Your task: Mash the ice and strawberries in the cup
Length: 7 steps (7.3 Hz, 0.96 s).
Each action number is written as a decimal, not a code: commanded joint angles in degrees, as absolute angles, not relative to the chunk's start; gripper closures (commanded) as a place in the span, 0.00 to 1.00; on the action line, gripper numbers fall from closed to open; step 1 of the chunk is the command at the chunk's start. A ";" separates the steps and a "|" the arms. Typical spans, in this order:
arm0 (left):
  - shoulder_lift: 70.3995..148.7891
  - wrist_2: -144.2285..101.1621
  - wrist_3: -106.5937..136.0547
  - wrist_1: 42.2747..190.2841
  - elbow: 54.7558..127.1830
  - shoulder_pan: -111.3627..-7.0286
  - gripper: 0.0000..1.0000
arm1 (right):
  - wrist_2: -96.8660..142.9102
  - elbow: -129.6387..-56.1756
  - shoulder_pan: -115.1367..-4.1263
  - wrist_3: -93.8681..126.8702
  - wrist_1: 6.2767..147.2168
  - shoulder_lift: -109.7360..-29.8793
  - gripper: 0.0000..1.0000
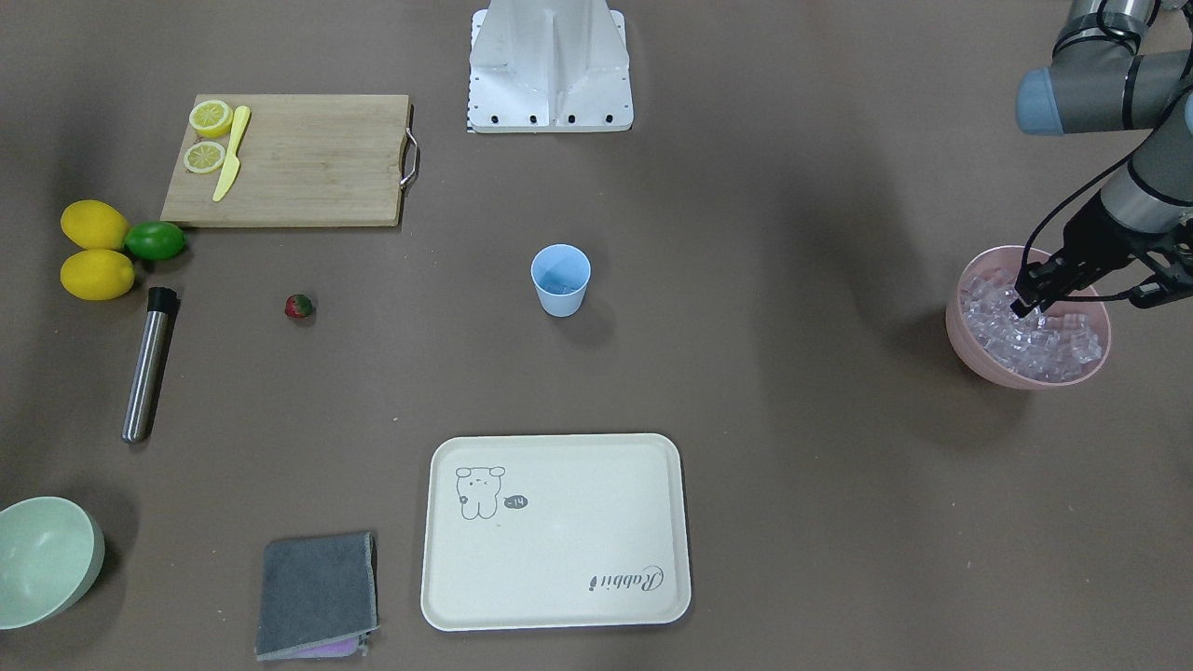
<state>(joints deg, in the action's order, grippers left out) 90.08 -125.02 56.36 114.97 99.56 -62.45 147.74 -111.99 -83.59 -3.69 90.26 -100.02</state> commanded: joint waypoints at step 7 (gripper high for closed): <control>94.28 -125.68 57.57 112.41 108.90 -53.99 1.00 | 147.83 -111.88 -83.58 -3.60 90.26 -100.02 0.00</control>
<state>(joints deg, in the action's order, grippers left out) 92.01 -125.78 57.45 112.48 108.55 -56.38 147.76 -111.90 -83.58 -3.67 90.26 -100.00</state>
